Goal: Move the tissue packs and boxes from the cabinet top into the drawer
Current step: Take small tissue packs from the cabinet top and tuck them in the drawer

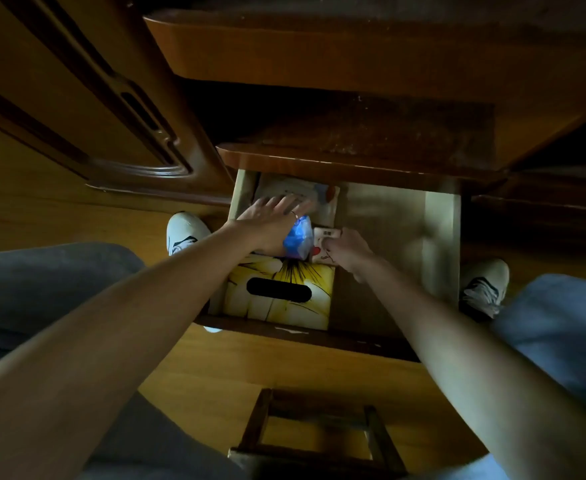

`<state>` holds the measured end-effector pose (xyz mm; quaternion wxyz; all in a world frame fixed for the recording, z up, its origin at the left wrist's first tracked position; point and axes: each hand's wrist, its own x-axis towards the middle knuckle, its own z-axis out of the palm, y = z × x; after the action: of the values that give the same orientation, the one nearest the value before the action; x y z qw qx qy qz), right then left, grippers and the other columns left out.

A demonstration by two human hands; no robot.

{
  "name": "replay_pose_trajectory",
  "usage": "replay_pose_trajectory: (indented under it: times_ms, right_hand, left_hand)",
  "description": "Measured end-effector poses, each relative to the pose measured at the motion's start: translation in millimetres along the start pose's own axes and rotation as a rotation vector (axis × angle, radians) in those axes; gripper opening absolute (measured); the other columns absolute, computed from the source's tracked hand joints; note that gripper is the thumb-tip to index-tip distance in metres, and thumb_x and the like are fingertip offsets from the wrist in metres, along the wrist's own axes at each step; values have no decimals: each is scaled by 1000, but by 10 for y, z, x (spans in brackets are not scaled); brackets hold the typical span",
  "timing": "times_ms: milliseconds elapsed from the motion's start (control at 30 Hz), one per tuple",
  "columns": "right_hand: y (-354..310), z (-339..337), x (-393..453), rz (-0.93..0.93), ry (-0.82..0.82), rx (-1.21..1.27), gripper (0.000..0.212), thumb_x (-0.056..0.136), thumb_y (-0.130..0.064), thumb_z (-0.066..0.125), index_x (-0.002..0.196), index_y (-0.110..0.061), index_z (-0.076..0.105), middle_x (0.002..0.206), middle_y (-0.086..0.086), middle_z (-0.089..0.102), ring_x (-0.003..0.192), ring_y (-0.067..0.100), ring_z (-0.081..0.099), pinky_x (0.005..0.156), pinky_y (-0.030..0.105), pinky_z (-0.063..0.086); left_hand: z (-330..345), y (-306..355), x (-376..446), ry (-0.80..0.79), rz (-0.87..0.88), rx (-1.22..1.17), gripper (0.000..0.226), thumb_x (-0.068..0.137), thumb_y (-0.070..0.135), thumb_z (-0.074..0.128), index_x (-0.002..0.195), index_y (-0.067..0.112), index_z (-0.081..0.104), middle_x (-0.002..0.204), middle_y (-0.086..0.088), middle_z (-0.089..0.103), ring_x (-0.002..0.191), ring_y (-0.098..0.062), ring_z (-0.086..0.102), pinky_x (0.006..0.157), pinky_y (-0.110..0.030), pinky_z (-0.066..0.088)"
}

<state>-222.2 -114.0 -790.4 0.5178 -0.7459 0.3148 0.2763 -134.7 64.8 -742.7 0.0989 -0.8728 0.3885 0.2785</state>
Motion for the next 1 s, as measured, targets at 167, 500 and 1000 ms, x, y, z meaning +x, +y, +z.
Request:
replay_pose_trajectory:
  times_ms: [167, 500, 1000]
  right_hand:
    - [56, 82, -41, -79, 0, -88, 20, 106, -24, 51, 113, -12, 65, 106, 5, 69, 80, 11, 61, 69, 26, 49]
    - [8, 232, -60, -51, -1, -317, 34, 108, -39, 40, 104, -15, 64, 95, 4, 69, 80, 21, 67, 66, 34, 48]
    - [-516, -876, -1544, -304, -29, -500, 49, 100, -40, 61, 143, -15, 55, 138, 3, 61, 125, 22, 59, 97, 33, 47]
  left_hand:
    - [166, 93, 52, -10, -49, -188, 93, 86, 39, 75, 158, 29, 16, 155, -10, 37, 139, -34, 41, 106, -52, 44]
    - [320, 87, 102, -14, -75, -200, 93, 90, 22, 72, 159, 33, 10, 159, -11, 30, 143, -35, 35, 105, -50, 43]
    - [-1193, 381, -1174, 498, -57, -196, 35, 95, 31, 51, 127, 32, 65, 138, 11, 58, 115, -17, 62, 88, -32, 49]
